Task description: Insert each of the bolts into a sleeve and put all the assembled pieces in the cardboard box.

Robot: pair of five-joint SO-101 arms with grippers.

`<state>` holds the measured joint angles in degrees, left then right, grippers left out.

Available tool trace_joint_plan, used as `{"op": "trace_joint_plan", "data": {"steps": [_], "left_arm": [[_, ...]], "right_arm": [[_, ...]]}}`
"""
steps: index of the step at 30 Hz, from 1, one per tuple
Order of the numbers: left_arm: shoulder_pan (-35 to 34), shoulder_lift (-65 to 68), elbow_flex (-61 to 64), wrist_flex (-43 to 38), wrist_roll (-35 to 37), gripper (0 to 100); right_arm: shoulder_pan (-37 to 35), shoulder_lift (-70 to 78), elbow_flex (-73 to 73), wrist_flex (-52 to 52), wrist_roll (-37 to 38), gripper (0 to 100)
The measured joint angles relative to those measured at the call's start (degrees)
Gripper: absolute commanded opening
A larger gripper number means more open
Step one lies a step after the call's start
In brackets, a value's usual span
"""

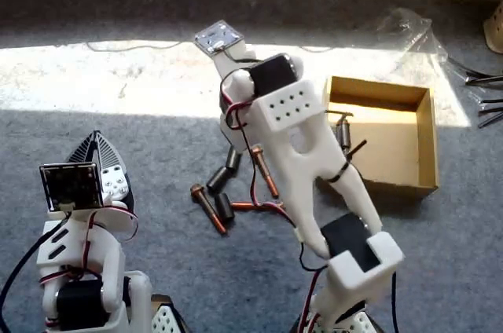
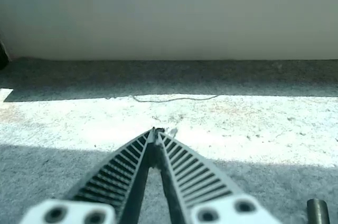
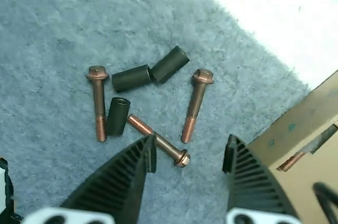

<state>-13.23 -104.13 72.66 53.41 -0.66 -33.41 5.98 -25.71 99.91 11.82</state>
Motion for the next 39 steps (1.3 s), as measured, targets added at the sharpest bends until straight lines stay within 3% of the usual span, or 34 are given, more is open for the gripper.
{"op": "trace_joint_plan", "data": {"steps": [12,28,33,39], "left_arm": [[0.0,0.0,0.0,0.0,0.0,1],[0.0,0.0,0.0,0.0,0.0,1],[0.0,0.0,0.0,0.0,0.0,1],[0.0,0.0,0.0,0.0,0.0,1]], "right_arm": [[-3.9,-17.1,18.8,-1.7,0.0,18.7],[-6.1,-31.5,61.2,-32.1,-0.3,18.7],[-6.2,-31.5,66.4,-38.9,-6.2,18.7],[-9.8,-31.5,66.5,-39.8,-7.7,18.7]]}}
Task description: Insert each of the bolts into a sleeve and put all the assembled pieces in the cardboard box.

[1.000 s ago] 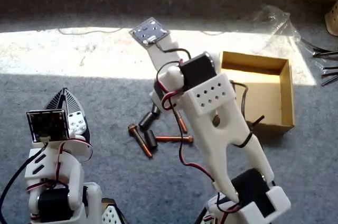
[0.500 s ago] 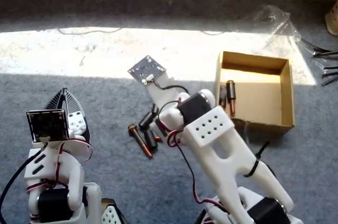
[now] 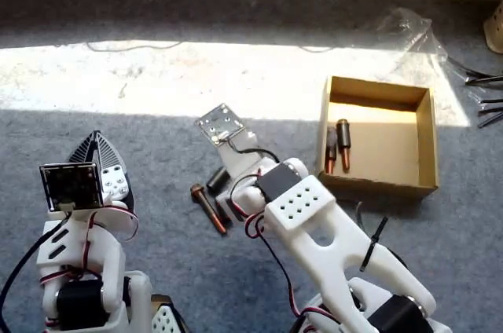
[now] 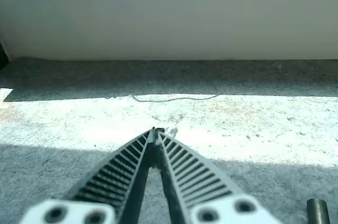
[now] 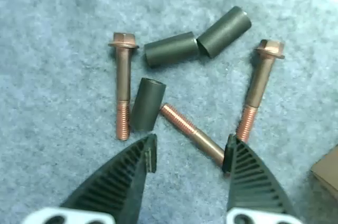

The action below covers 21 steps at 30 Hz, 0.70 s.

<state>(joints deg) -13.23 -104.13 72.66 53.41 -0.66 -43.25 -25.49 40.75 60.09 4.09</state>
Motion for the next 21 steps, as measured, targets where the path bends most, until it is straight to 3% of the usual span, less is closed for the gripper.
{"op": "trace_joint_plan", "data": {"steps": [12,21], "left_arm": [[-0.8,0.0,0.0,0.0,0.0,1],[-3.6,0.0,0.0,0.0,0.0,1]], "right_arm": [[-2.2,0.3,0.0,-3.0,-4.7,18.7],[-2.2,16.4,-7.7,-3.0,-4.7,18.7]]}}
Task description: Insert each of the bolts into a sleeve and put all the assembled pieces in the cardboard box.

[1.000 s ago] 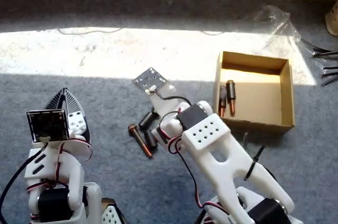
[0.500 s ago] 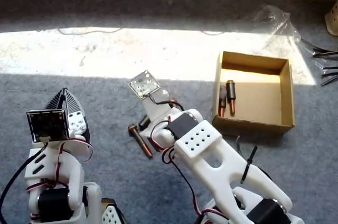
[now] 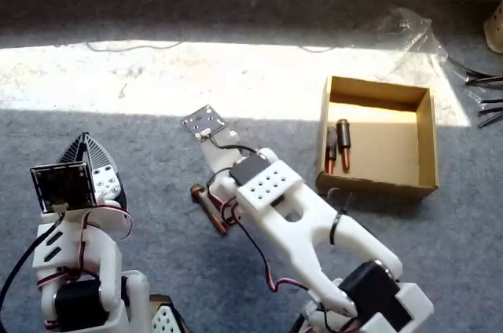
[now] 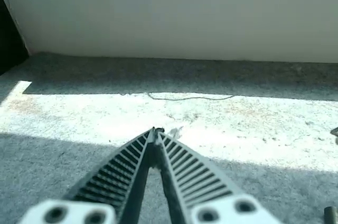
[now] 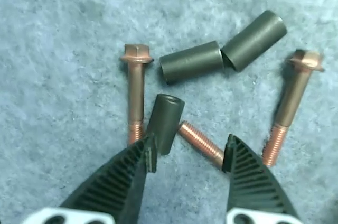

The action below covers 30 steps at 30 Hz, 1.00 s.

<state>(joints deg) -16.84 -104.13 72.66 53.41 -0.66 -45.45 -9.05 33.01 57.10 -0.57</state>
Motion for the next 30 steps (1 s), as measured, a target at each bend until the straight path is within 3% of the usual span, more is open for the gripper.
{"op": "trace_joint_plan", "data": {"steps": [13,30], "left_arm": [[0.0,0.0,0.0,0.0,0.0,1],[0.0,0.0,0.0,0.0,0.0,1]], "right_arm": [[-0.2,12.1,-6.3,-0.8,-0.4,18.7],[-0.4,17.5,-7.6,-2.4,-0.4,18.7]]}}
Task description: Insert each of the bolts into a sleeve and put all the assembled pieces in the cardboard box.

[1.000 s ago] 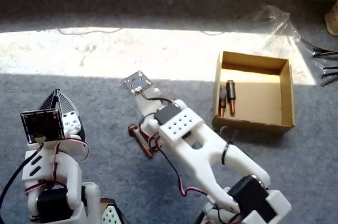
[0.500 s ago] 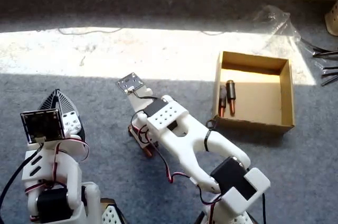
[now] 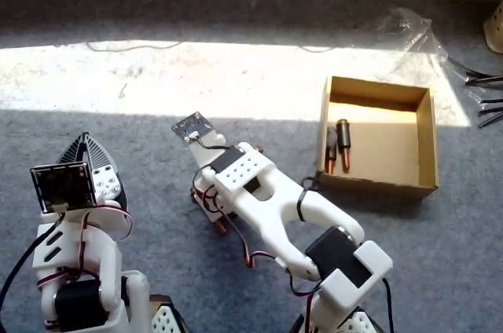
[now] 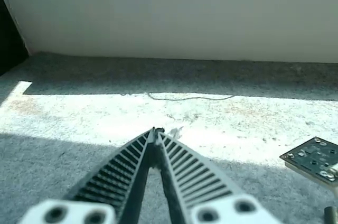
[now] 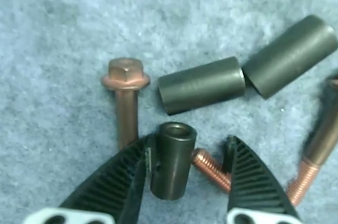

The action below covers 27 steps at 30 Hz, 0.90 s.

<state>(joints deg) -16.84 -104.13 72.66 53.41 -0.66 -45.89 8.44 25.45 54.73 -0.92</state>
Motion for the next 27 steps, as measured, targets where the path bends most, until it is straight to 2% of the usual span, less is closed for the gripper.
{"op": "trace_joint_plan", "data": {"steps": [7,20,24,27], "left_arm": [[0.0,0.0,0.0,0.0,0.0,1],[0.0,0.0,0.0,0.0,0.0,1],[0.0,0.0,0.0,0.0,0.0,1],[0.0,0.0,0.0,0.0,0.0,1]], "right_arm": [[0.4,0.3,-1.0,0.0,0.0,7.4],[0.4,0.4,-1.6,0.0,0.0,6.5],[0.4,0.5,-2.8,0.0,0.0,0.9],[0.3,0.5,-4.5,0.0,0.0,0.5]]}}
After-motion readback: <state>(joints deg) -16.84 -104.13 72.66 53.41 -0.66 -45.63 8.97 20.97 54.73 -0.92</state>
